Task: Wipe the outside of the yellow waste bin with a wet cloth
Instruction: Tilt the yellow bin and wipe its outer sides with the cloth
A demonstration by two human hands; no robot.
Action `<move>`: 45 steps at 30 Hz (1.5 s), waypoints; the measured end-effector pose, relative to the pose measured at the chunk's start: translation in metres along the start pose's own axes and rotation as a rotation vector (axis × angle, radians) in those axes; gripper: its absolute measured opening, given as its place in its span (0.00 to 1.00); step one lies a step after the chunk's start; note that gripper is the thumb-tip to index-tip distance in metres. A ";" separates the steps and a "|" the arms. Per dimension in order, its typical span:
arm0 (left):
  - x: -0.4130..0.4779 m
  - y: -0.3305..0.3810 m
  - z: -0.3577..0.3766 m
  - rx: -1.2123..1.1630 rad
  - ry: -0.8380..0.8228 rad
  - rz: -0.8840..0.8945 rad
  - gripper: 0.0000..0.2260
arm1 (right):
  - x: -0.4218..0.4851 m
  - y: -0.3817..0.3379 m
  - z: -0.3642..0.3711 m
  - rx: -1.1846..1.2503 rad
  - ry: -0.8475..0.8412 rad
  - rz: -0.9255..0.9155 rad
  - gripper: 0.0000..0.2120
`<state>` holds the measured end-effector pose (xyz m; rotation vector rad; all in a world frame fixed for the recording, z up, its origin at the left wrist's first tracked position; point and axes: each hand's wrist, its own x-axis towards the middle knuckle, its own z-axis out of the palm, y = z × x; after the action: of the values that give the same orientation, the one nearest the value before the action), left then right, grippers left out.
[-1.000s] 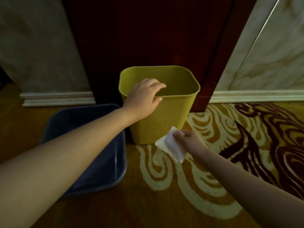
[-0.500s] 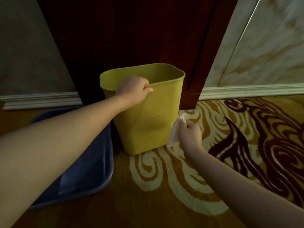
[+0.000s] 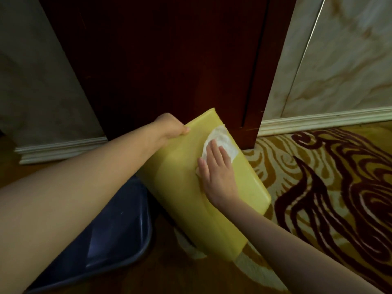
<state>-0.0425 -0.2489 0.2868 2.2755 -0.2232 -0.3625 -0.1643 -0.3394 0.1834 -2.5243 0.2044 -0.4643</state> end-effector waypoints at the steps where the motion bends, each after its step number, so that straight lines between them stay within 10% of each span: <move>1: 0.000 -0.004 -0.001 -0.035 -0.042 -0.064 0.16 | 0.000 0.006 0.002 -0.002 -0.017 -0.018 0.30; 12: 0.004 -0.029 -0.027 -0.376 -0.414 -0.321 0.10 | -0.012 0.039 0.006 -0.045 0.083 -0.043 0.21; 26: 0.000 -0.021 -0.019 -0.322 -0.332 -0.352 0.09 | -0.060 0.111 -0.010 -0.031 0.208 0.331 0.16; 35: -0.011 -0.015 -0.013 -0.327 -0.266 -0.343 0.08 | -0.015 -0.016 0.011 -0.090 0.183 -0.105 0.17; 45: -0.019 -0.013 -0.007 -0.302 -0.215 -0.320 0.14 | -0.091 0.075 0.009 -0.258 0.163 0.193 0.20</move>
<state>-0.0571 -0.2301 0.2848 1.9704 0.0860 -0.7564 -0.2487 -0.3754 0.1098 -2.6799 0.5993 -0.5985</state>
